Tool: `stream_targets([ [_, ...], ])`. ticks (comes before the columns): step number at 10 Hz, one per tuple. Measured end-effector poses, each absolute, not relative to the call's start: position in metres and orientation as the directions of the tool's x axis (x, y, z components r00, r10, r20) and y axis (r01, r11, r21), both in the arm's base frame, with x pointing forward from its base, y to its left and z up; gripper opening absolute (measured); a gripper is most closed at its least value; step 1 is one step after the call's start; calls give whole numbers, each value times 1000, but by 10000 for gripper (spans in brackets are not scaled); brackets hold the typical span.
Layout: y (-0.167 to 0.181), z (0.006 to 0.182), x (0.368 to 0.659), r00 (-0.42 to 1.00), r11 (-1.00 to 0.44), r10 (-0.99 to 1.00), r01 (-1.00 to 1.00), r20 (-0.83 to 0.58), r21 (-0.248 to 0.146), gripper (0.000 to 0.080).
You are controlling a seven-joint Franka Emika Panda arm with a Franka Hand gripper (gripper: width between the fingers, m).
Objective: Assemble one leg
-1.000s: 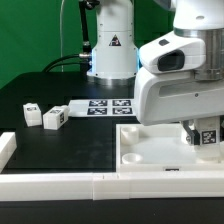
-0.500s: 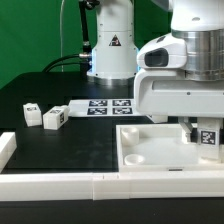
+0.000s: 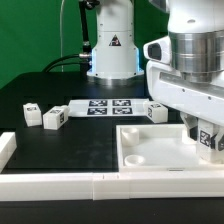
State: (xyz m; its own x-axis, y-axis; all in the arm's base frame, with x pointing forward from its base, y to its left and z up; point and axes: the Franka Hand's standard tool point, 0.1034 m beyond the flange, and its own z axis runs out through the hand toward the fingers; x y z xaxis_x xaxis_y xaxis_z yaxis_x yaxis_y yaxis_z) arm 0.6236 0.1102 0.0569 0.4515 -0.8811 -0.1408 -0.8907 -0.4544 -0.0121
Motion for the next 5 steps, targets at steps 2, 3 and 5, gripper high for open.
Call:
stream_targets([
  [2,110,57,624,367,-371,-919,-929,-142,0,288],
  [3,111,57,624,378,-382,-915,-924,-142,-1,288],
  [5,118,58,622,408,-412,-901,-911,-144,-4,572],
])
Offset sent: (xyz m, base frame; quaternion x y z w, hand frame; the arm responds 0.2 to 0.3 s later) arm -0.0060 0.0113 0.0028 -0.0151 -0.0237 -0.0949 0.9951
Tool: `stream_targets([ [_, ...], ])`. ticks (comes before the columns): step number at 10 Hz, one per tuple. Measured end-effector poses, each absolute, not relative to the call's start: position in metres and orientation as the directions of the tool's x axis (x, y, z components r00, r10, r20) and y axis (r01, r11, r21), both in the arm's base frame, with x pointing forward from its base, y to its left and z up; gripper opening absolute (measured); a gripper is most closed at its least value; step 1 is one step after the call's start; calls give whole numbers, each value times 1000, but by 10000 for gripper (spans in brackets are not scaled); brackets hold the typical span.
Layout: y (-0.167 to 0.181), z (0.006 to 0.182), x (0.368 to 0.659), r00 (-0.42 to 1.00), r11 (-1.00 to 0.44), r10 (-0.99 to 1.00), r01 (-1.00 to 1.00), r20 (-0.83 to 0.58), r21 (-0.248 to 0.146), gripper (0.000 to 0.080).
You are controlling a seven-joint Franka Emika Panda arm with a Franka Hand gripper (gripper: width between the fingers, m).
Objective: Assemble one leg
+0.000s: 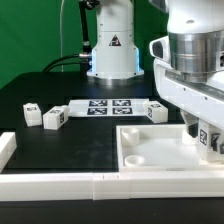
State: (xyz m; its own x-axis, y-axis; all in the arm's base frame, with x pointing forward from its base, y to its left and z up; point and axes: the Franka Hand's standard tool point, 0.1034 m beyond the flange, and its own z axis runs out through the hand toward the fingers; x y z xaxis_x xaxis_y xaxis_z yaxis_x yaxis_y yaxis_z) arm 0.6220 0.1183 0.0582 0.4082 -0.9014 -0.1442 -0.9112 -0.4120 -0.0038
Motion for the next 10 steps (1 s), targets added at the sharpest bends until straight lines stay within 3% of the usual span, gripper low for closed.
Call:
stream_targets([
  [1,119,58,622,521,-523,-842,-852,-141,-23,572],
  [2,117,57,622,626,-627,-768,-778,-135,-41,634],
  [6,119,55,619,921,-918,-377,-386,-100,-96,649],
  [10,116,55,624,980,-977,200,198,-18,-80,649],
])
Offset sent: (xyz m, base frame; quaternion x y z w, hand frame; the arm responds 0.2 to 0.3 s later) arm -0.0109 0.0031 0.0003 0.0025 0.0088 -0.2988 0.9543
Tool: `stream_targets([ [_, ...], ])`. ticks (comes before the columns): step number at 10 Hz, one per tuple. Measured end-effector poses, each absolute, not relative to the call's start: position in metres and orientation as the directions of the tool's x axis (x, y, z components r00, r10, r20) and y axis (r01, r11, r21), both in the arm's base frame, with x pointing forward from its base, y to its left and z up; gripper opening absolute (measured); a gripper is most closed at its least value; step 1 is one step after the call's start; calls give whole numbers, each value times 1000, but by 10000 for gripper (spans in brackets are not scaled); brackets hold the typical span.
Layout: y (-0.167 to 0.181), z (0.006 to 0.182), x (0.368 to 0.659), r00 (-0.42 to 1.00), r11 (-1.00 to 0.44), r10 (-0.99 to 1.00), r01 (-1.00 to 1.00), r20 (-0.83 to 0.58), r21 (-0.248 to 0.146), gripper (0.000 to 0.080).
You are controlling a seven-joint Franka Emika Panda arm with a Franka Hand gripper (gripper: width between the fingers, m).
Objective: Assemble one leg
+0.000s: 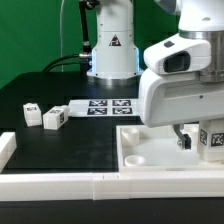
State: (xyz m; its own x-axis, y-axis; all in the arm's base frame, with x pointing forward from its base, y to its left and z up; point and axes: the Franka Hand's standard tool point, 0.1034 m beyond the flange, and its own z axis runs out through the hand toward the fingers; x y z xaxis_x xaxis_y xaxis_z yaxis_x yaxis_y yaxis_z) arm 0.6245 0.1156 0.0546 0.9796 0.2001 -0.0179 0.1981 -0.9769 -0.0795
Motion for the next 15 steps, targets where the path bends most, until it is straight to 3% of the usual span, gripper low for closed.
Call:
stream_targets([
  [2,113,54,625,945,-942,328,326,-12,-77,616],
  [3,113,54,625,947,-944,322,320,-13,-77,473],
  [4,112,54,625,947,-944,322,320,-13,-77,473],
  [5,113,54,625,950,-948,311,309,-14,-78,334],
  [6,113,53,625,961,-959,276,274,-17,-77,269],
  [8,113,53,625,970,-967,244,241,-20,-79,269],
  [11,116,53,624,984,-983,-168,-171,-51,-67,269],
  [15,118,52,622,786,-786,-612,-617,-91,-39,271],
])
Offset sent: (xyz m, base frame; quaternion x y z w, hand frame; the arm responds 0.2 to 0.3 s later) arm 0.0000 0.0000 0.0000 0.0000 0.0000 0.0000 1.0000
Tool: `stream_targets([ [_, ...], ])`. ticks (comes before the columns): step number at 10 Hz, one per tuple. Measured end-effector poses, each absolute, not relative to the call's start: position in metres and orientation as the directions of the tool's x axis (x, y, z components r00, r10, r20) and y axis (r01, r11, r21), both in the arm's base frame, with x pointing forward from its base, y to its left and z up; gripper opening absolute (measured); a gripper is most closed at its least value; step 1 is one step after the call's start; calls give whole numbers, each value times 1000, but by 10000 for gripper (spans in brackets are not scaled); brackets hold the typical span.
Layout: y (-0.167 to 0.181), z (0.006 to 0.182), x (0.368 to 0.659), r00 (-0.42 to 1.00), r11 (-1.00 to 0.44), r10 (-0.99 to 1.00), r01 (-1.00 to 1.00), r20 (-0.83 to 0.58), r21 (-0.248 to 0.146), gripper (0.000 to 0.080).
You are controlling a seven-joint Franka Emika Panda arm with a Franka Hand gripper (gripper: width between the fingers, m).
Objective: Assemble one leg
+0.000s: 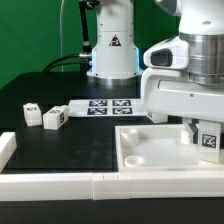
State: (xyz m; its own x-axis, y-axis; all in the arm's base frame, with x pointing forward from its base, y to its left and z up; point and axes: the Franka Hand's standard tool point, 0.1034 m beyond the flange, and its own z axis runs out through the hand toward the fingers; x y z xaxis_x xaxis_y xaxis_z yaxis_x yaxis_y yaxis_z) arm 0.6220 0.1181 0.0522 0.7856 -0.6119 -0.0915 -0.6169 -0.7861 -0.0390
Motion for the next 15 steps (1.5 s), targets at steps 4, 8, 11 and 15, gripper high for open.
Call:
stream_targets([
  [4,116,51,623,472,-474,-873,-881,-126,-16,271],
  [8,117,51,623,475,-477,-870,-879,-131,-19,576],
  [11,119,50,623,735,-734,-669,-677,-106,-64,645],
  [15,118,49,622,938,-933,-340,-346,-68,-96,648],
])
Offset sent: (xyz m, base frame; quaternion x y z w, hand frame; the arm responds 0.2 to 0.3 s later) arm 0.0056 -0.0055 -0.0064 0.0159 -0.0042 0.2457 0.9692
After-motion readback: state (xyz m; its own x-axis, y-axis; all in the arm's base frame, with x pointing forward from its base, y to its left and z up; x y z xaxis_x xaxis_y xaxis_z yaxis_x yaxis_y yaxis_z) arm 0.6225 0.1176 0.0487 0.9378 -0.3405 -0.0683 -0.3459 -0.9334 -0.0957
